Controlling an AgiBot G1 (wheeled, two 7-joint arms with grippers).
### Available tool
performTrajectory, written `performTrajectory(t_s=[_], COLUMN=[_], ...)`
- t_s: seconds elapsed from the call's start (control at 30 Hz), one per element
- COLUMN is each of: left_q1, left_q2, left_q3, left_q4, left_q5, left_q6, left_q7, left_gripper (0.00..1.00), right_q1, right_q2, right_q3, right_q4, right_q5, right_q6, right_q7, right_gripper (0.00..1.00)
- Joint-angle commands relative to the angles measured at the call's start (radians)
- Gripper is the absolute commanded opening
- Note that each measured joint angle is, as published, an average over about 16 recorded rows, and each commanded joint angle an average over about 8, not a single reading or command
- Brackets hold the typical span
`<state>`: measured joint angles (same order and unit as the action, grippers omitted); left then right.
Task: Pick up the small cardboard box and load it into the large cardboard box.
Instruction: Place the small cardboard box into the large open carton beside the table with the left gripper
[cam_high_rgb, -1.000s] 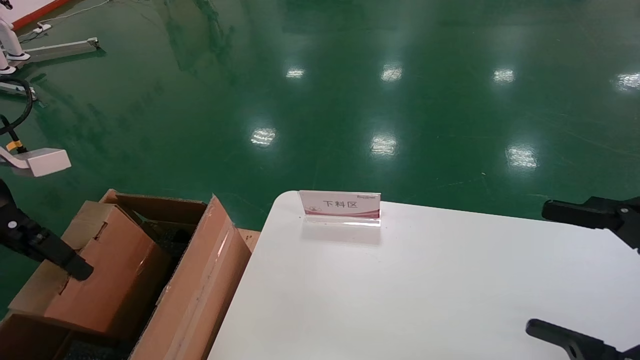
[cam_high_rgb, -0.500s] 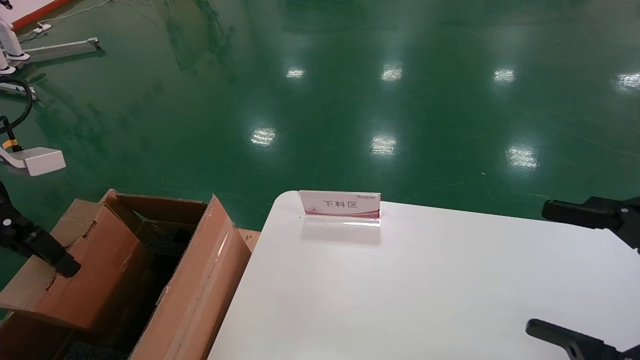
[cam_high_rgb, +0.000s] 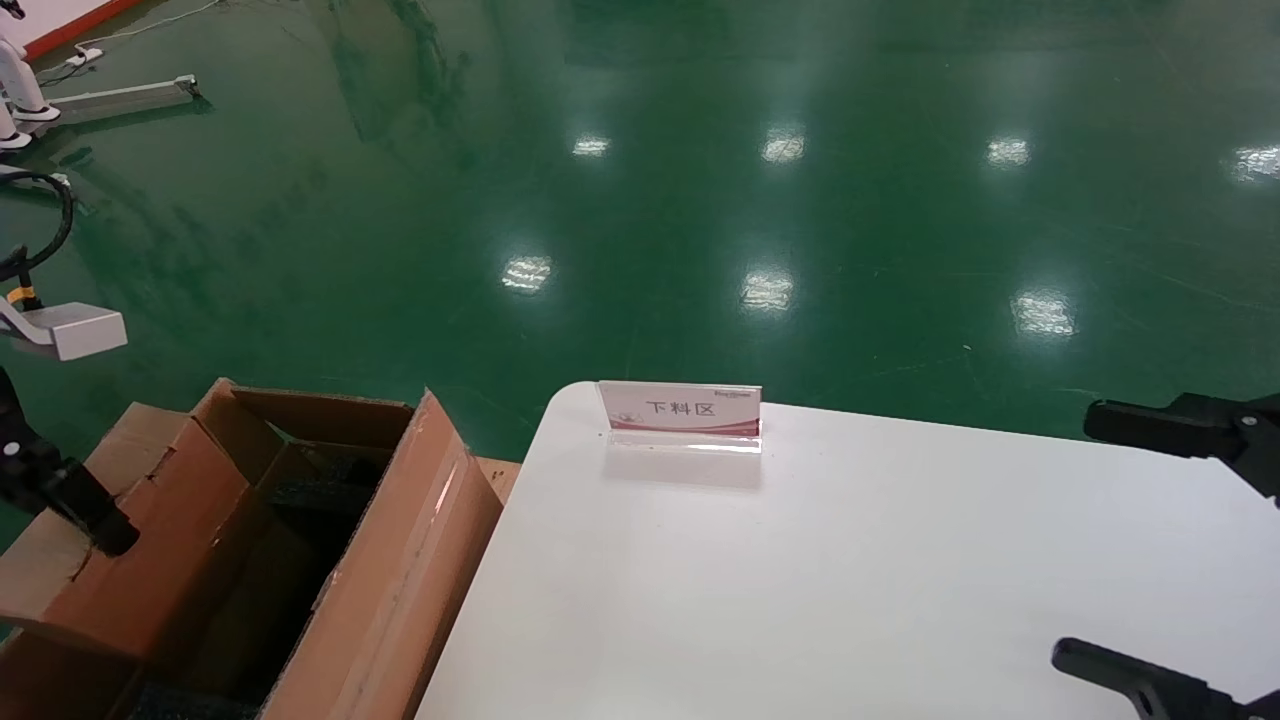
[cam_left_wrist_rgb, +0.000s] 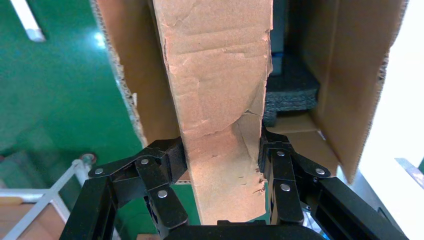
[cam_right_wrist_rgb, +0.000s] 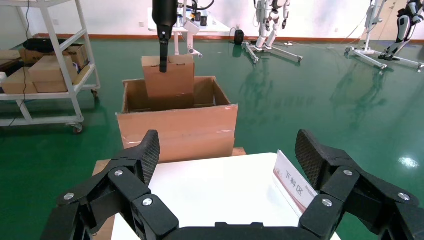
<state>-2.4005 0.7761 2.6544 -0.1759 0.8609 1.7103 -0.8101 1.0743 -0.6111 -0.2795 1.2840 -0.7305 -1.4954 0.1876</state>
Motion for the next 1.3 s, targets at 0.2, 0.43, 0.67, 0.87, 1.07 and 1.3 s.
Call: performTrajectory(t_s=[0.2,0.43,0.67,0.87,1.07,1.3], left_q1=[0.043,0.082,0.12,0.148,0.175,0.211], left_q2=[0.018,0.029,0.033,0.032,0.03,0.027], left_q3=[0.004,0.005,0.001,-0.005,-0.011,-0.019], left_q4=[0.041,0.067,0.086,0.097,0.106,0.116], left_q5=[0.007,0.01,0.006,0.0,-0.006,-0.014], left_q6=[-0.029,-0.058,-0.082,-0.101,-0.123,-0.156], left_q7=[0.017,0.029,0.036,0.039,0.041,0.04], left_gripper=[0.0,0.0,0.0,0.0,0.0,0.0], right_q1=[0.0,0.0,0.0,0.0,0.0,0.0], right_q2=[0.0,0.0,0.0,0.0,0.0,0.0], right_q3=[0.0,0.0,0.0,0.0,0.0,0.0], right_q4=[0.0,0.0,0.0,0.0,0.0,0.0], right_q5=[0.0,0.0,0.0,0.0,0.0,0.0], right_q6=[0.0,0.0,0.0,0.0,0.0,0.0], right_q7=[0.0,0.0,0.0,0.0,0.0,0.0], right_gripper=[1.0,1.0,1.0,1.0,1.0,1.0])
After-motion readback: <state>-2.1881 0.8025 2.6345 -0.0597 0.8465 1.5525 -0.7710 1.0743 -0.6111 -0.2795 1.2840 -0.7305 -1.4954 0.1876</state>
